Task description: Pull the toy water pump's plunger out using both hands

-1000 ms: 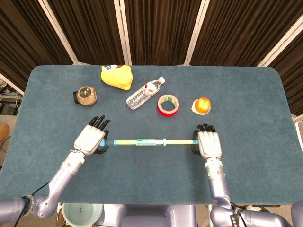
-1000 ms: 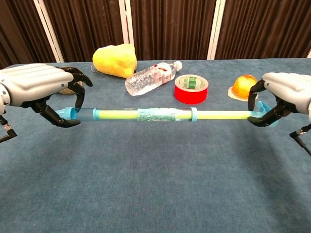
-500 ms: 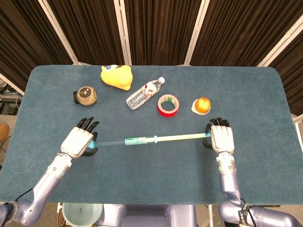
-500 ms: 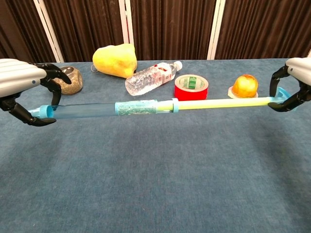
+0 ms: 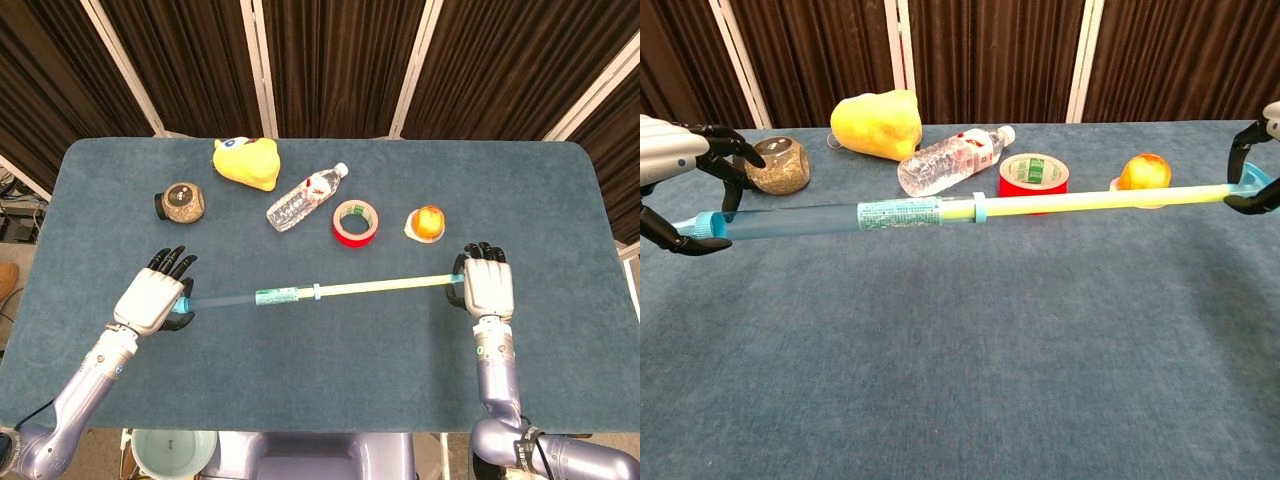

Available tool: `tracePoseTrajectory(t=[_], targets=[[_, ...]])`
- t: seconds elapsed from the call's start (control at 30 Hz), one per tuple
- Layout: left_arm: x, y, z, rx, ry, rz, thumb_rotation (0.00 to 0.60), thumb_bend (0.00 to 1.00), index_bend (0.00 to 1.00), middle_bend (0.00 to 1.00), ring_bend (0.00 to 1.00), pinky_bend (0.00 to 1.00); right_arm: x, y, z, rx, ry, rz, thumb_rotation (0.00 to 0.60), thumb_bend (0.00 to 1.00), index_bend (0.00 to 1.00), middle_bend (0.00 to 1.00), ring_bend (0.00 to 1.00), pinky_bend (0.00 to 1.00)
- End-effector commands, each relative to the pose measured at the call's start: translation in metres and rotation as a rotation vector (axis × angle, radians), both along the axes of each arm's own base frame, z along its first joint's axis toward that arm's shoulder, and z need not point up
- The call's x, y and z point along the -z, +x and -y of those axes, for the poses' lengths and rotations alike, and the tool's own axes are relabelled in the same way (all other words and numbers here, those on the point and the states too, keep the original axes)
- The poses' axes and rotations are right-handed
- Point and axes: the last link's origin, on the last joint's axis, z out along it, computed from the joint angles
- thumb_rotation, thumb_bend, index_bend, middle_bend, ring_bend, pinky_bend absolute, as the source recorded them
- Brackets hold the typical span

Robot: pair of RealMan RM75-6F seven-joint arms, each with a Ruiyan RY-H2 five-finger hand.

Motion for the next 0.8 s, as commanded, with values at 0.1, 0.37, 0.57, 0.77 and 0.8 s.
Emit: tracePoseTrajectory(t=[0.1, 0.37, 0.57, 0.77, 0.8], targets=[[-0.002, 0.000, 0.000, 0.005, 0.004, -0.006, 0.600, 0.31, 0.55, 0.11, 0.01, 0.11, -0.003, -0.002, 0.001, 0.006, -0.007, -0.003, 0.600, 0.48, 0.76, 0.26, 0.16, 0.16], [-0.005, 0.000, 0.001, 0.006, 0.004, -0.008, 0.600, 0.31, 0.55, 0.11, 0.01, 0.11, -0.010, -0.008, 0.004, 0.023, -0.021, -0.014, 0.600, 0.48, 0.76, 0.26, 0.16, 0.16], [-0.006, -0.002, 0.001, 0.002, 0.005, -0.011, 0.600, 0.31, 0.54, 0.11, 0.01, 0.11, -0.012, -0.013, 0.003, 0.038, -0.019, -0.019, 0.600, 0.48, 0.76, 0.26, 0.16, 0.16], [-0.006, -0.002, 0.001, 0.005, 0.002, -0.012, 0.600, 0.31, 0.53, 0.11, 0.01, 0.11, -0.012, -0.016, 0.002, 0.042, -0.014, -0.019, 0.600, 0.47, 0.75, 0.25, 0.16, 0.16], [-0.006, -0.002, 0.001, 0.005, 0.001, -0.013, 0.600, 0.30, 0.53, 0.11, 0.01, 0.11, -0.012, -0.016, 0.002, 0.042, -0.013, -0.020, 0.600, 0.45, 0.72, 0.24, 0.15, 0.16]])
